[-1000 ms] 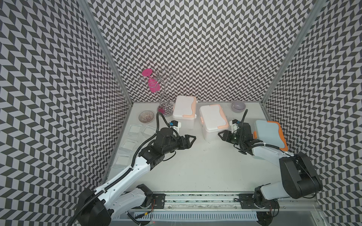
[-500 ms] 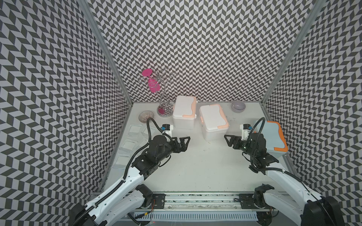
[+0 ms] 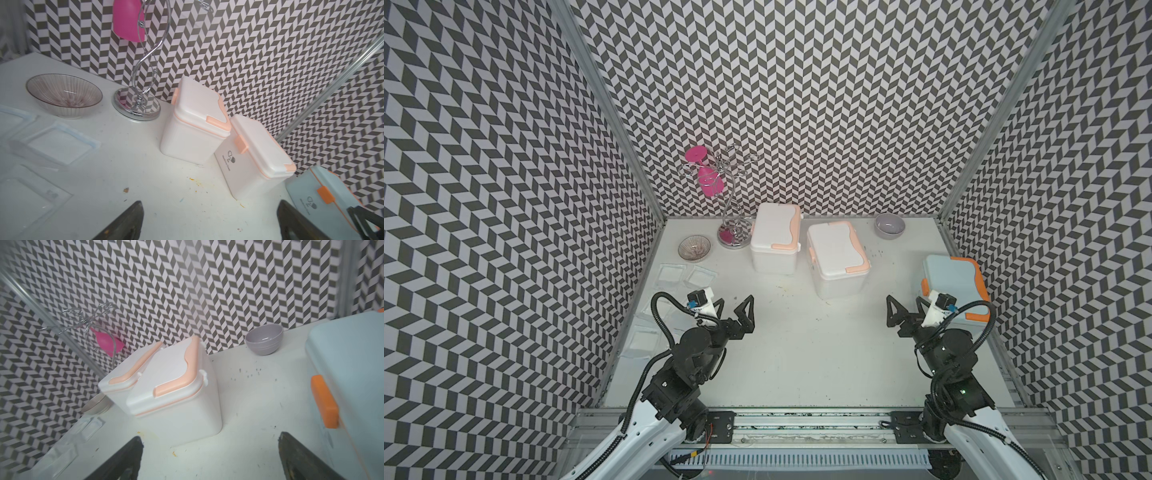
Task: Open first aid kits and take out gauze
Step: Reset both arms
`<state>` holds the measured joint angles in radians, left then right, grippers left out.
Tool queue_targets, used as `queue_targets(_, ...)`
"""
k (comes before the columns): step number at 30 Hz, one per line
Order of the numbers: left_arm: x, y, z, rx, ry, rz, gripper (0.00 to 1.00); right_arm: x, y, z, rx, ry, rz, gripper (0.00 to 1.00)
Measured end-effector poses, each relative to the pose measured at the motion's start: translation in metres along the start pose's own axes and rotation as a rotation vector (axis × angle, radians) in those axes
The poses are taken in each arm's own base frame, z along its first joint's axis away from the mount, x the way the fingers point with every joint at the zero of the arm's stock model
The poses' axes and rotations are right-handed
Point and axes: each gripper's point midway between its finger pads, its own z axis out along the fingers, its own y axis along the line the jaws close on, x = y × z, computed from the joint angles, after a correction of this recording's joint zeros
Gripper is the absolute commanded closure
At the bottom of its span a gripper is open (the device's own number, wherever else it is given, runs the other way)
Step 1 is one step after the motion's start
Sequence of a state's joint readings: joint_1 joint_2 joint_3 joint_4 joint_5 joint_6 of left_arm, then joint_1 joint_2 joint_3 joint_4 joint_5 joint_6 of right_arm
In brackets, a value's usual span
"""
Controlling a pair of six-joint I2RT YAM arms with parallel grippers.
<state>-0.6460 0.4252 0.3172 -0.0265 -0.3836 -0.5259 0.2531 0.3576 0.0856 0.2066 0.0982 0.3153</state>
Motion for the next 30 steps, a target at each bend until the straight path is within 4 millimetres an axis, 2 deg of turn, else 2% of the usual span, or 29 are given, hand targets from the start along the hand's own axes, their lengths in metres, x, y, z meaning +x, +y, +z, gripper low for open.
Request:
queue_targets(4,0.002,0.041,0.014,-0.164,-0.057,0.094,0.0,0.01,-0.023,0.0,0.097,-0.049,-0.041,0.0)
queue_targets(7,-0.001,0.081,0.022,-0.309,-0.084,0.134,0.0,0.0,-0.034,0.004,0.168,-0.094,-0.061,0.0)
queue_targets(10,-0.002,0.12,0.029,-0.423,-0.092,0.149,0.01,-0.001,-0.046,0.012,0.248,-0.087,-0.093,0.0)
queue_targets(13,0.001,0.144,0.035,-0.49,-0.063,0.151,0.01,-0.003,-0.057,0.024,0.319,-0.059,-0.124,0.0)
queue_targets(18,-0.006,0.165,0.049,-0.54,-0.035,0.18,0.01,0.009,-0.072,0.039,0.387,-0.02,-0.16,0.0)
queue_targets(22,-0.015,0.174,0.049,-0.534,-0.098,0.207,0.01,0.024,-0.081,0.053,0.416,0.029,-0.188,0.0)
queue_targets(27,0.006,0.192,0.054,-0.55,-0.071,0.243,0.0,0.023,-0.08,0.068,0.4,0.012,-0.218,0.0)
queue_targets(30,0.008,0.197,0.063,-0.552,-0.074,0.261,0.01,0.015,-0.076,0.076,0.388,-0.009,-0.249,0.0)
